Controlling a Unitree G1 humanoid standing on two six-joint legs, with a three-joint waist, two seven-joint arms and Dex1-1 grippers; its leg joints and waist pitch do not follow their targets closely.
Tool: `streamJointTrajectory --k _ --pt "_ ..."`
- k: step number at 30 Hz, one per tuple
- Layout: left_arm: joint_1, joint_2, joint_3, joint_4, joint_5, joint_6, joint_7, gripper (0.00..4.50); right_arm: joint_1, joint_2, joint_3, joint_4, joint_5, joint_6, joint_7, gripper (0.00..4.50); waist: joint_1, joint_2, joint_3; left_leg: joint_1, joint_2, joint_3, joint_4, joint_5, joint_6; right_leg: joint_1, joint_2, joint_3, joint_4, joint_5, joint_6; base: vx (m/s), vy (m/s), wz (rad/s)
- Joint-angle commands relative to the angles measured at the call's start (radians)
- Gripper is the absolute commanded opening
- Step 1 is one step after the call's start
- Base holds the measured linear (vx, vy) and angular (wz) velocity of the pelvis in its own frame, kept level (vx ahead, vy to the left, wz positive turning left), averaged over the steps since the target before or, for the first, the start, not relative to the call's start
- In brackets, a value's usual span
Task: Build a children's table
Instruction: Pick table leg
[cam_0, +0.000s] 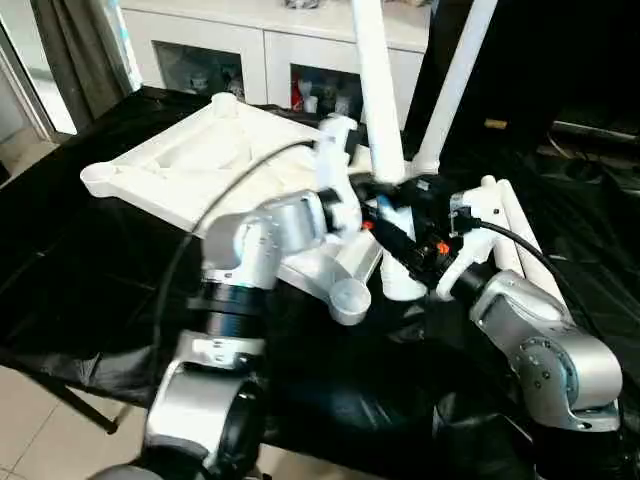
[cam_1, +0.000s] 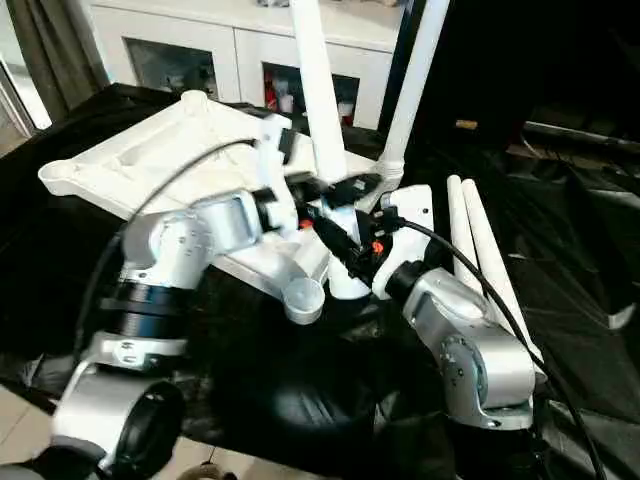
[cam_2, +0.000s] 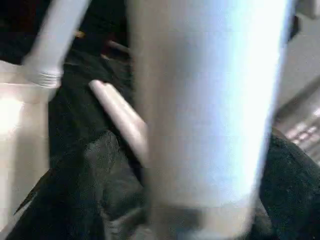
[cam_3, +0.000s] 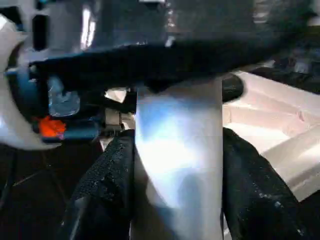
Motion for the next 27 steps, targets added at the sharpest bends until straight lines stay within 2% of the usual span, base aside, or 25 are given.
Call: streamJointTrajectory --k 1,5,8,11,12,13,19,21,25,27 --pt "-0.025 0.0 0.016 0.007 -0.013 -0.008 0.017 4.5 -0.018 -0.016 0.001 0.002 -0.016 -0.016 0.003 1.88 0.001 -0.013 -0.076 0.005 0.065 -0.029 -0.062 -0.086 0.053 0.057 -0.114 0.072 -0.075 -0.245 -0.07 0.0 0.0 0.0" --pt "-0.031 -0.01 0.049 -0.01 -0.042 0.007 0.032 4.5 -0.026 -0.025 0.023 0.019 -0.036 -0.029 -0.002 1.88 0.001 -0.014 -0.074 0.006 0.065 -0.027 -0.061 -0.087 0.056 0.056 -0.117 0.072 -0.076 -0.259 -0.081 0.0 0.0 0.0" --pt "-0.032 -0.024 0.07 -0.025 -0.064 0.021 0.057 4.14 -0.03 -0.031 0.041 0.032 -0.048 -0.041 -0.009 1.88 0.002 -0.016 -0.073 0.005 0.065 -0.027 -0.061 -0.088 0.055 0.057 -0.118 0.072 -0.078 -0.274 -0.079 0.0 0.0 0.0" --pt "-0.025 -0.031 0.068 -0.035 -0.07 0.021 0.066 4.09 -0.031 -0.032 0.051 0.037 -0.05 -0.048 -0.011 1.88 0.002 -0.016 -0.073 0.005 0.065 -0.027 -0.06 -0.086 0.057 0.056 -0.116 0.073 -0.077 -0.271 -0.073 0.0 0.0 0.0" --pt "-0.019 -0.035 0.062 -0.041 -0.072 0.023 0.066 3.82 -0.032 -0.032 0.057 0.039 -0.053 -0.05 -0.011 1.88 0.002 -0.016 -0.074 0.005 0.065 -0.027 -0.06 -0.084 0.058 0.056 -0.116 0.073 -0.076 -0.268 -0.072 0.0 0.0 0.0" --pt "-0.013 -0.038 0.055 -0.047 -0.072 0.024 0.065 3.82 -0.033 -0.031 0.061 0.041 -0.056 -0.052 -0.01 1.88 0.002 -0.013 -0.074 0.004 0.066 -0.028 -0.06 -0.079 0.059 0.056 -0.116 0.073 -0.076 -0.261 -0.072 0.0 0.0 0.0" --pt "-0.01 -0.049 0.052 -0.038 -0.035 -0.012 0.138 3.35 -0.04 -0.033 0.072 0.052 -0.071 -0.063 -0.027 1.88 0.001 -0.014 -0.074 0.003 0.065 -0.028 -0.059 -0.08 0.06 0.057 -0.115 0.073 -0.074 -0.25 -0.073 0.0 0.0 0.0" --pt "-0.013 -0.058 0.065 -0.03 -0.015 -0.044 0.194 3.18 -0.045 -0.036 0.089 0.056 -0.091 -0.075 -0.039 1.88 0.0 -0.01 -0.075 0.004 0.067 -0.03 -0.06 -0.083 0.056 0.057 -0.114 0.072 -0.075 -0.24 -0.073 0.0 0.0 0.0" --pt "-0.011 -0.074 0.072 -0.032 0.01 -0.072 0.252 2.89 -0.06 -0.021 0.109 0.07 -0.122 -0.085 -0.07 1.88 -0.001 -0.009 -0.076 0.004 0.065 -0.03 -0.059 -0.08 0.051 0.057 -0.114 0.073 -0.073 -0.235 -0.071 0.0 0.0 0.0" --pt "-0.008 -0.085 0.085 -0.037 0.001 -0.066 0.277 2.56 -0.067 -0.011 0.113 0.077 -0.133 -0.085 -0.088 1.88 -0.002 -0.01 -0.077 0.005 0.067 -0.03 -0.059 -0.08 0.052 0.057 -0.114 0.073 -0.07 -0.217 -0.081 0.0 0.0 0.0"
